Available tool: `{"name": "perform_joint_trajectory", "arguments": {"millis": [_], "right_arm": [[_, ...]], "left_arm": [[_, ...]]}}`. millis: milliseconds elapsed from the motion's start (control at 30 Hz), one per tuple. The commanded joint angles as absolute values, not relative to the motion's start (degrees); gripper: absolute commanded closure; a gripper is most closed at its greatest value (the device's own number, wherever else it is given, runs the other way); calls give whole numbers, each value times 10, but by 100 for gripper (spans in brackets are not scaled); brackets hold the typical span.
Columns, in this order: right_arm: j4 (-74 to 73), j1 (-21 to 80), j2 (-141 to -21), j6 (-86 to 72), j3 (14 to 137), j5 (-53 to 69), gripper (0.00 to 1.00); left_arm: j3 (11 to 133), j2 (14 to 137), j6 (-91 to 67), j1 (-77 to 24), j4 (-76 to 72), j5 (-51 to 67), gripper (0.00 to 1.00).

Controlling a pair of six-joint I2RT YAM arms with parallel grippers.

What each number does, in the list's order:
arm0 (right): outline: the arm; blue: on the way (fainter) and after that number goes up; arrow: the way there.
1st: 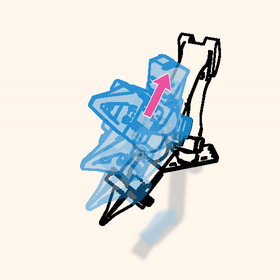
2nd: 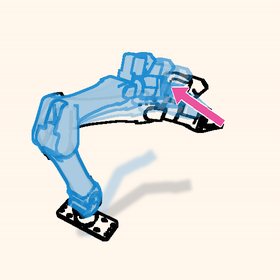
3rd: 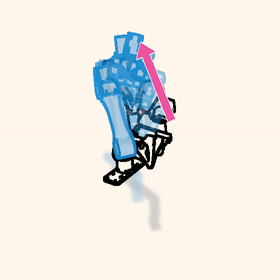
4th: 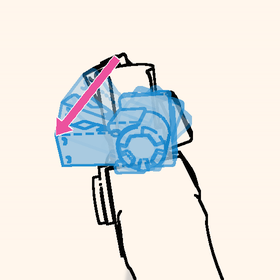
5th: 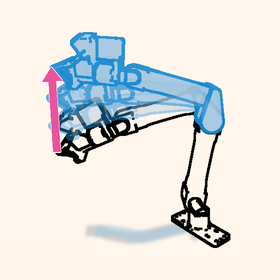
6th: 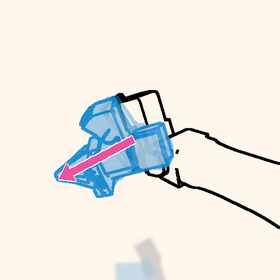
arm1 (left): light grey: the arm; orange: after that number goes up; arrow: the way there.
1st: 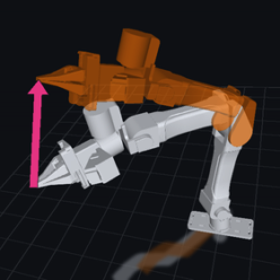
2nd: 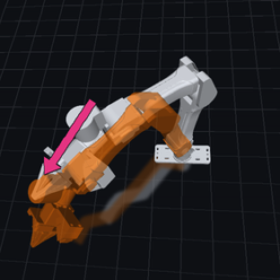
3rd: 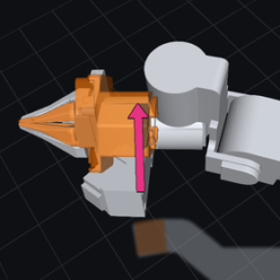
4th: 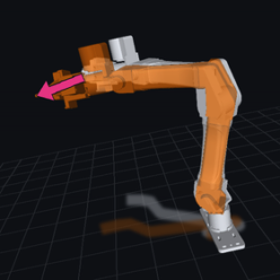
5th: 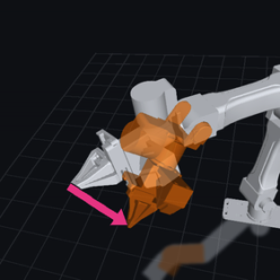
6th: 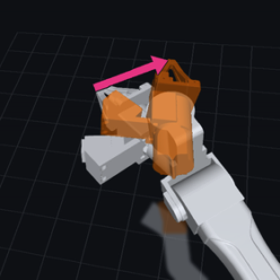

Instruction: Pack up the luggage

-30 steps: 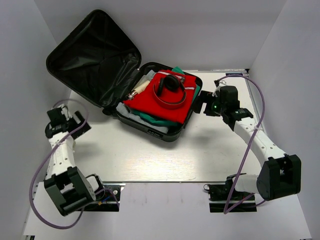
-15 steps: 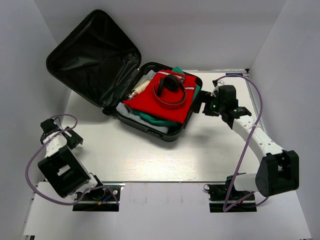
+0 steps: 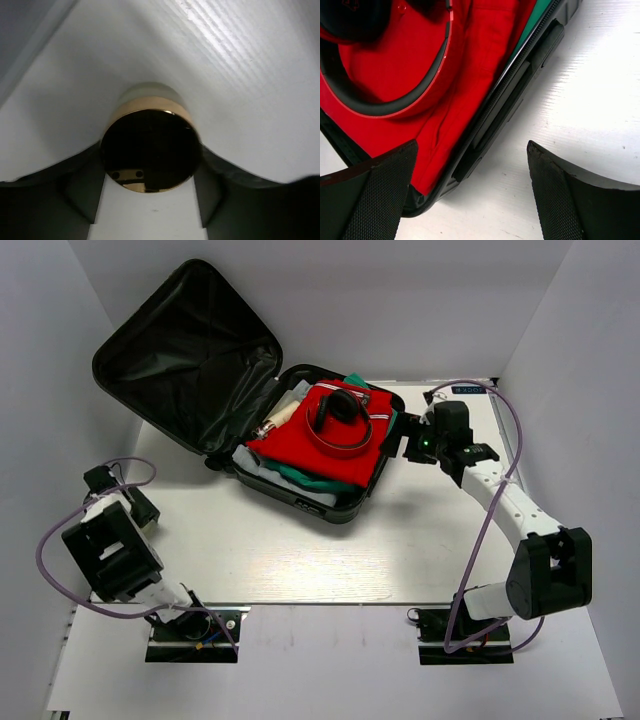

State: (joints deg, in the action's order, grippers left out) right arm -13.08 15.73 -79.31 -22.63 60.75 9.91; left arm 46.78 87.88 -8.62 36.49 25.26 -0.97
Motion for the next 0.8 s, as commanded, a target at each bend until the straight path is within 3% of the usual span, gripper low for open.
{"name": "perform_joint_trajectory", "arguments": {"millis": [0, 33, 67, 133, 167, 200, 433, 600, 767], "right_arm": [[-124, 156, -789, -228, 632, 80, 10], [-124, 156, -787, -226, 627, 75, 10], [-126, 156, -781, -224, 627, 68, 10], [-127, 156, -775, -220, 621, 57, 10], [-126, 156, -773, -221, 618, 55, 10], [-125, 156, -768, -221, 617, 53, 10], [-111, 156, -741, -227, 575, 43, 10], [-108, 155, -723, -231, 553, 42, 10], [-105, 155, -707, -233, 536, 40, 10]], "left_arm": [[497, 883, -62, 357, 236, -18, 35], [507, 885, -61, 356, 243, -14, 42], [518, 884, -61, 355, 265, -11, 56], [523, 874, -58, 352, 275, -2, 69], [523, 868, -55, 347, 279, -2, 81], [523, 849, -52, 339, 279, -2, 84], [516, 761, -23, 274, 303, 10, 99], [517, 655, -56, 177, 273, 131, 100], [537, 654, -75, 63, 196, 163, 100]]}}
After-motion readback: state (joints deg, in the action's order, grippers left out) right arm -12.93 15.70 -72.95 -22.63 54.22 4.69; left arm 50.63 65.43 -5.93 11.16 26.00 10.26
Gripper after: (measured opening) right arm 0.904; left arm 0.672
